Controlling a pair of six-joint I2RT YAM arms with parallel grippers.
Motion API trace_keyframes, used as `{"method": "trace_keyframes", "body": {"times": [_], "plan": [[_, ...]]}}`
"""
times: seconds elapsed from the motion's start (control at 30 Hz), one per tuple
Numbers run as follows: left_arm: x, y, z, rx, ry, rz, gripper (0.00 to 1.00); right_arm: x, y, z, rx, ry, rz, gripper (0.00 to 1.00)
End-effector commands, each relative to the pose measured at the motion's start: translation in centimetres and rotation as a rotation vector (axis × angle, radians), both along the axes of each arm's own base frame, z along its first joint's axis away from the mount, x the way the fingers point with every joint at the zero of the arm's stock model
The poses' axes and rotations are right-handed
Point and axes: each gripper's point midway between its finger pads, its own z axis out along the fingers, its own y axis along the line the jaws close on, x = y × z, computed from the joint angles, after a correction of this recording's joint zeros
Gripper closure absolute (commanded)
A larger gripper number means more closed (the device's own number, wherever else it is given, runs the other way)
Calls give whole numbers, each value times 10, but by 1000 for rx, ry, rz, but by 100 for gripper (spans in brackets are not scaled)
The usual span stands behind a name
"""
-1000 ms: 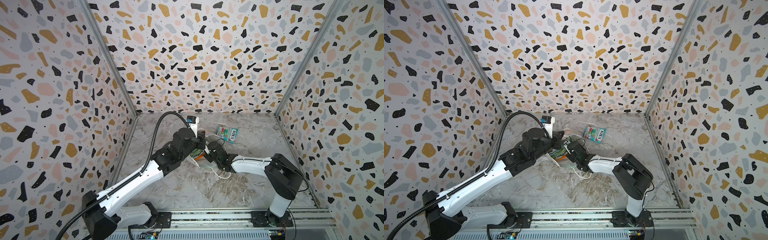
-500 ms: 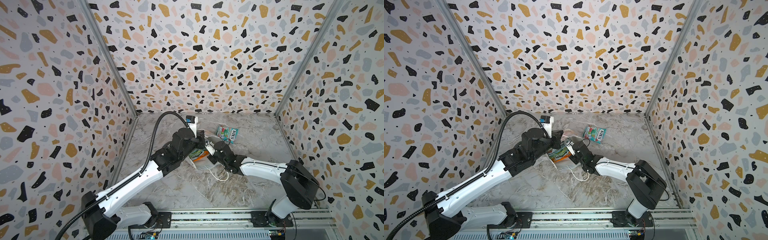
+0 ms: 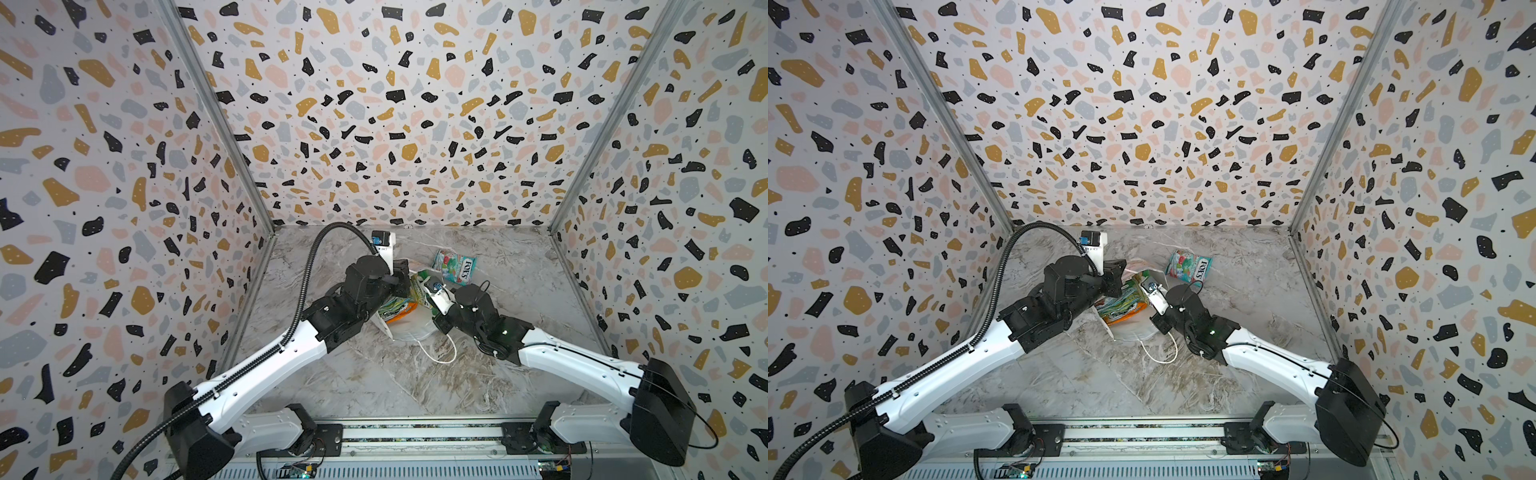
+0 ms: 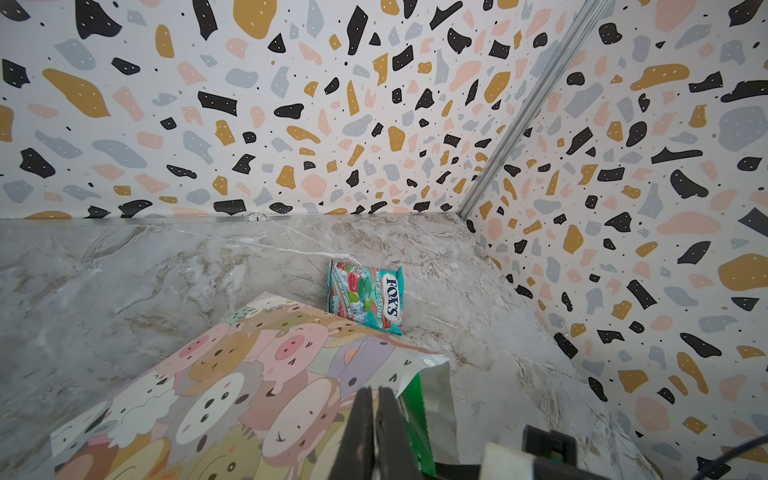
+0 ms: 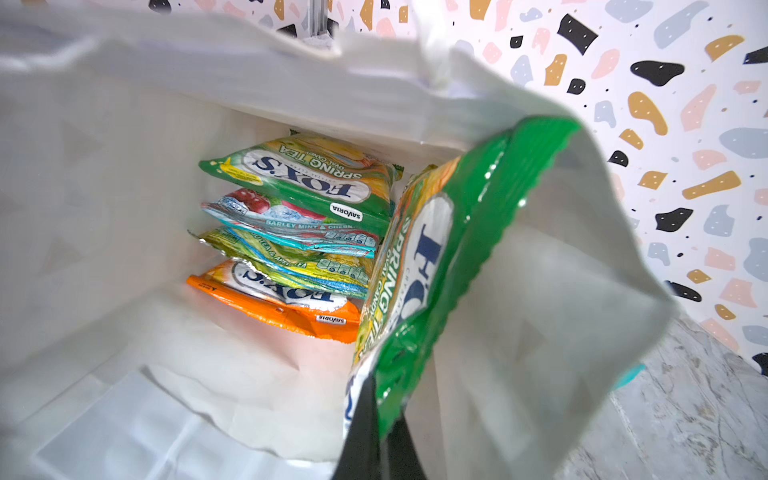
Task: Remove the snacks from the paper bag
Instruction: 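Grasp the green Fox's Spring Tea pack with the right gripper and pull out, then carry the green pack beside the teal pack and lower it onto the table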
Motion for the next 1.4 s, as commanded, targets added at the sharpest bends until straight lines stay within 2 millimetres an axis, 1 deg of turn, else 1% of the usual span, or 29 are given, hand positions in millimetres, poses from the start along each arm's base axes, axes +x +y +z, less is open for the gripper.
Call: {"method": "trace_keyframes", "body": {"times": [0.0,0.17,0.33,0.57,0.7,0.77,0.9,1.0,1.07,1.13,1.2,1.3,1.37], "plan": [[4,-3,16,-54,-46,9,100,-13,-6,34,81,-29,20,100],[5,-4,13,-59,-39,10,100,-27,-17,65,137,-67,41,100],[6,-7,15,-65,-40,2,100,-34,-34,102,193,-146,16,100],[5,-10,12,-67,-32,-9,100,-36,-65,149,241,-265,-79,100],[4,-10,11,-65,-30,-9,100,-36,-83,172,267,-323,-149,100],[4,-9,11,-66,-28,-10,100,-32,-95,181,273,-344,-210,100],[4,-10,10,-64,-25,-14,100,-22,-114,188,265,-357,-301,100],[4,-10,10,-64,-25,-12,100,-12,-129,187,273,-340,-356,100],[4,-10,10,-66,-25,-12,100,-5,-139,182,275,-321,-384,100],[3,-10,10,-66,-25,-13,100,4,-147,173,268,-299,-414,100],[3,-10,11,-67,-25,-15,100,15,-156,161,257,-269,-445,100],[3,-11,11,-68,-24,-18,100,35,-165,138,242,-201,-464,100],[3,-10,11,-65,-25,-17,100,51,-175,124,238,-174,-496,100]]}}
